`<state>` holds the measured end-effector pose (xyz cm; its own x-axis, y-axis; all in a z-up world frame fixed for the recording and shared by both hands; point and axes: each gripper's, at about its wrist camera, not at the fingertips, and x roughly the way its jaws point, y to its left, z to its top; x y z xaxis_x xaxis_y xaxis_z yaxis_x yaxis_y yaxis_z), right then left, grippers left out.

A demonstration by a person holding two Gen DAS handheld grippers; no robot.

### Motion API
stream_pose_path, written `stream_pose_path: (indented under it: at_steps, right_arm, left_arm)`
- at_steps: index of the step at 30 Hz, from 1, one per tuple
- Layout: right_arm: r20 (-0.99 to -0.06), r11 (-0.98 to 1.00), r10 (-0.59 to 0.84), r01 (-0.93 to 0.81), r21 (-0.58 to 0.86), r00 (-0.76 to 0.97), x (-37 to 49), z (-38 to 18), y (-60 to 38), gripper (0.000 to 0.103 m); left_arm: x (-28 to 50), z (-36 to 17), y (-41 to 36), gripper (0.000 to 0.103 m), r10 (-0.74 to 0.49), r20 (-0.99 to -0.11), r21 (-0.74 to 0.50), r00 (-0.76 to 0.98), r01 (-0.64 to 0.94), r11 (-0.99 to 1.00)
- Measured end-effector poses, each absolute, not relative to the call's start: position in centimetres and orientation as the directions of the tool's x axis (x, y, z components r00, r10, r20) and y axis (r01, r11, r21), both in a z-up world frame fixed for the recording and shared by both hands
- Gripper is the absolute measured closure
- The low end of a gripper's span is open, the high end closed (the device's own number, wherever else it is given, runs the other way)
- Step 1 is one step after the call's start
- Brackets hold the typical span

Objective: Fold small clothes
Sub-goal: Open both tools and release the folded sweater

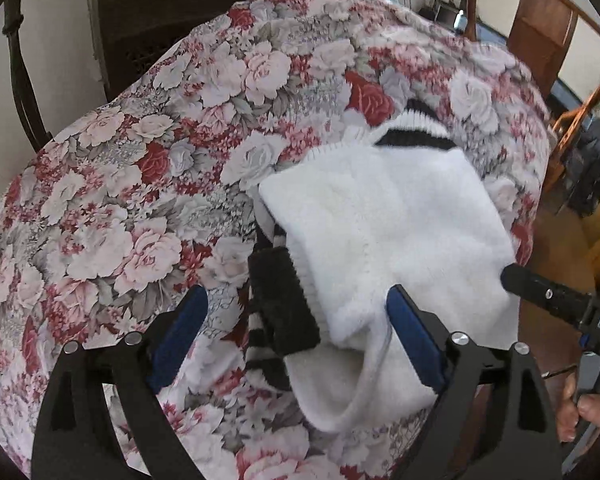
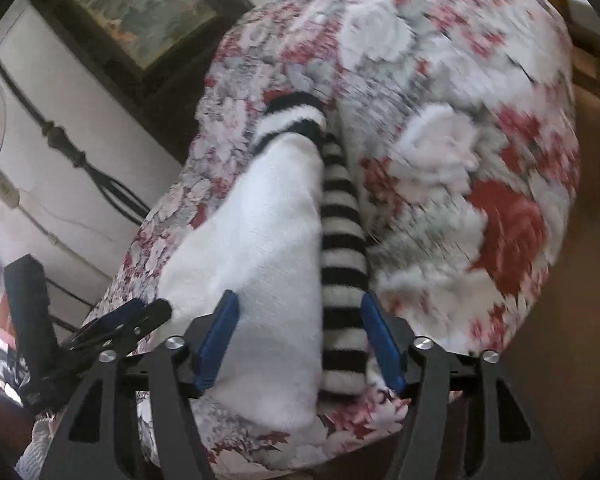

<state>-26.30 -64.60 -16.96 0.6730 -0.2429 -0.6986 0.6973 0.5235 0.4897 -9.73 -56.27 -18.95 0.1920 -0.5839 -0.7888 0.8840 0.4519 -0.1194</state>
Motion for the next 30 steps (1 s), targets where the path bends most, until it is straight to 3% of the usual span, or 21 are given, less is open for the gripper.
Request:
stream_pose_path:
  at_steps: [4, 7, 13, 22, 30]
  right_arm:
    - [-0.688, 0.473, -0.242, 0.702, 0.532, 0.684, -26.5, -18.3, -65.3, 0.024]
    - [-0.704, 0.475, -0.266, 0.725, 0.499, 0.659, -26.3, -18.0, -64.9, 0.024]
    - [-0.759, 0.496, -0.364, 0.802, 0.332, 0.539, -27.0, -15.1, -62.2, 0.015]
    - [-0.699, 0.528, -0.486, 0.814, 0.243, 0.524, -29.4, -10.4, -56.1, 0.008]
    - [-0.627, 0.555, -0.580, 0.816, 0.163, 0.520, -30.2, -6.7, -50.8, 0.004]
  left_arm:
    - [-10.4, -20.3, -56.5, 0.013, -0.523, -0.829, -0.064, 0.196, 0.897, 0.438]
    - [-10.4, -20.0, -56.2, 0.014, -0.529, -0.823, -0.061, 0.205, 0.895, 0.442]
    - [-11.5, -18.3, -54.8, 0.014, -0.579, -0.783, -0.060, 0.228, 0.898, 0.435]
    - [-15.1, -15.2, -50.6, 0.005, -0.657, -0.710, -0.049, 0.253, 0.913, 0.405]
    - [-17.4, -11.8, -45.5, 0.005, -0.676, -0.694, -0.082, 0.248, 0.905, 0.416]
